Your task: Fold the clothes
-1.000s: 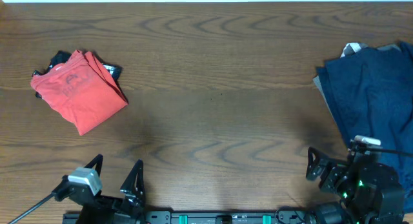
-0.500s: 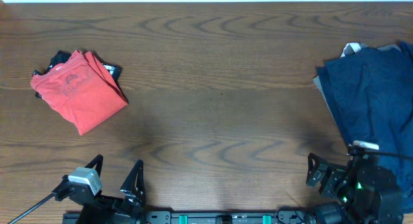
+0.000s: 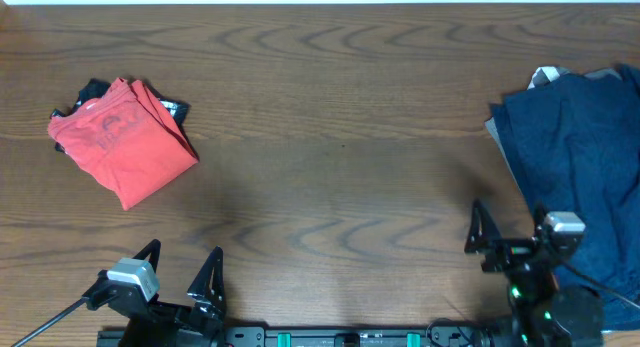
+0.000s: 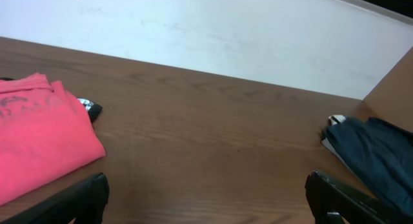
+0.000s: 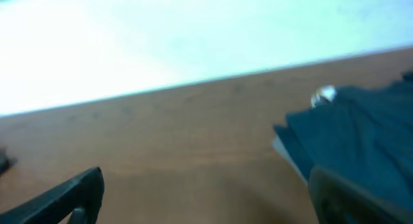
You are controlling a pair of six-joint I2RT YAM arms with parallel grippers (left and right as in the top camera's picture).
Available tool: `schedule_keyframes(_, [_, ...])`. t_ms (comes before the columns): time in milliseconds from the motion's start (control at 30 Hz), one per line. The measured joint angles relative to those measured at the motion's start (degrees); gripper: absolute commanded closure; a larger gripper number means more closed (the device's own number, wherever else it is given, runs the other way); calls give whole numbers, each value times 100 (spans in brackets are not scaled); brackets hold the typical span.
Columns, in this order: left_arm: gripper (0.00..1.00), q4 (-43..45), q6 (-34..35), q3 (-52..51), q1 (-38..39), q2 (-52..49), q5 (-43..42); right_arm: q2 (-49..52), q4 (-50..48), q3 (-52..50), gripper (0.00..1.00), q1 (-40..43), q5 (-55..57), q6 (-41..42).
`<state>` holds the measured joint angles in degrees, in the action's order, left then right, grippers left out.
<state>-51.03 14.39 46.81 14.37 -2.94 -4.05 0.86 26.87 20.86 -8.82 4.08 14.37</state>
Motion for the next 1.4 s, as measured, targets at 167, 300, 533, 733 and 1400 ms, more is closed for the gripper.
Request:
schedule_keyframes(167, [2,-2,0,-9,0,0,0,-15,-1902,-1084,1,2,-116,-315])
schedule_keyframes(300, [2,-2,0,-11,0,0,2,-24,-2649,-1875,1,2,-223,-511])
schedule_keyframes(533, [2,-7,0,-17,0,-2,2,-2,-2288,-2048,1,2,-363,-623])
schedule_keyframes(733, [2,-9,0,-17,0,-2,2,-2,-2288,-2050,1,2,-372,-636])
schedule_keyframes(1400, [2,-9,0,-17,0,-2,2,-2,-2288,-2050,1,2,-374,-638])
